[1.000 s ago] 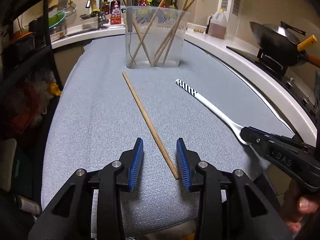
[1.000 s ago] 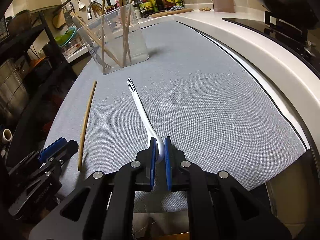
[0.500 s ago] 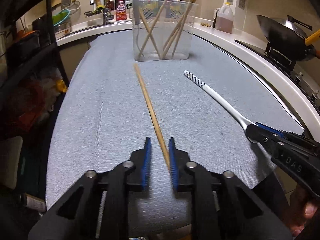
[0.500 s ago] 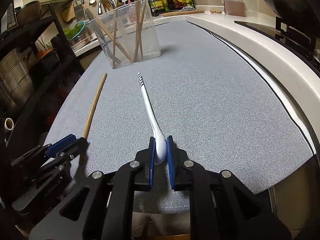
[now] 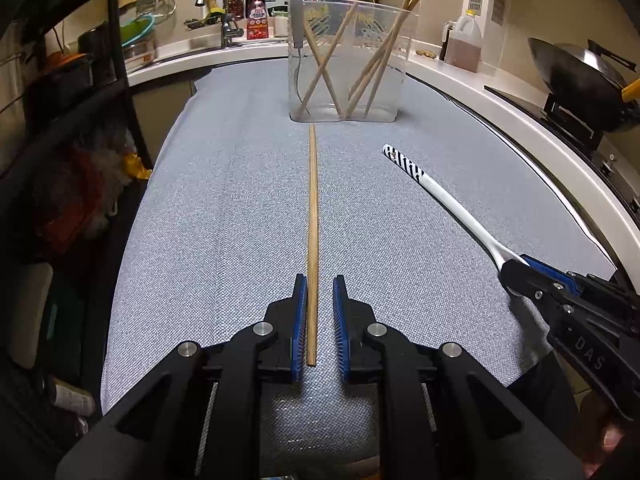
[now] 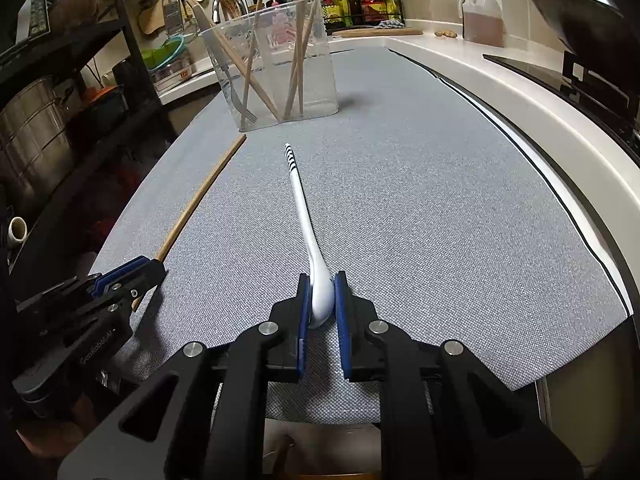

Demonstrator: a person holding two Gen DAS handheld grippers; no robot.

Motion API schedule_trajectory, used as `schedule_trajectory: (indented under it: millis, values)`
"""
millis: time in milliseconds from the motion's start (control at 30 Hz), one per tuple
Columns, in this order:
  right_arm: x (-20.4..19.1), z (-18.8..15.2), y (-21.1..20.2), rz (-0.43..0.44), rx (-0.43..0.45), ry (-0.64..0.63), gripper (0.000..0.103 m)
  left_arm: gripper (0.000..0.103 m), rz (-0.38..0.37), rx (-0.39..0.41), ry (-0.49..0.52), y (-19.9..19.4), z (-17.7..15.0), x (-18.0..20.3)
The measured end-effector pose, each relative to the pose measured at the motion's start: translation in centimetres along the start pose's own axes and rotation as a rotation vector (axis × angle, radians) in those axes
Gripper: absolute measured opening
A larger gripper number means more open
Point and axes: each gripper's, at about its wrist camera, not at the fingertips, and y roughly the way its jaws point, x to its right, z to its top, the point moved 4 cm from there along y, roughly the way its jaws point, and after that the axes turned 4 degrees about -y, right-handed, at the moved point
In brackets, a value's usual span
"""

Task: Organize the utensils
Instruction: 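Close the left gripper on the chopstick while the right gripper lifts the spoon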

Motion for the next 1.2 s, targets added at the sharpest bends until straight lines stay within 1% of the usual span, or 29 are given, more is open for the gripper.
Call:
schedule_trajectory:
  millis: [233,333,433,700,867,1067,1200]
  values:
    - [-0.5,-0.3,-0.2,-0.023,0.019,-0.038,0.013,0.013,0.006,0.008,0.009,0.1,-0.1,0.1]
    - [-0.4,-0.2,-0.3,-0.035,0.023,-0.034,0.011,0.006,0.007,0.008,0.015,0.0,-0.1,0.0]
    - [-0.1,0.0,-0.9,-0.041,0.034,-0.027,0.011,0.006,0.0,0.012,0.014,-0.2,0.0,0.0]
    - [-0.2,1.6,-4.5,-0.071,0.117,-0.062,0.011,0.006,-0.003,0.096,0.041,-2.9,0.7,0.1]
    - [0.1,2.4,-6.4,-0.083,0.154,-0.081,0.012,0.006,-0.042,0.156,0.032,-5.2,1.4,0.3]
    - [0.9,3.4,-7.8,-0.09,0.181,-0.077,0.012,0.006,-0.073,0.219,0.017,-7.3,2.5,0.1]
    - [1.0,4.3,-8.7,-0.094,0.201,-0.099,0.012,0.006,-0.09,0.258,0.015,-8.8,3.5,0.1]
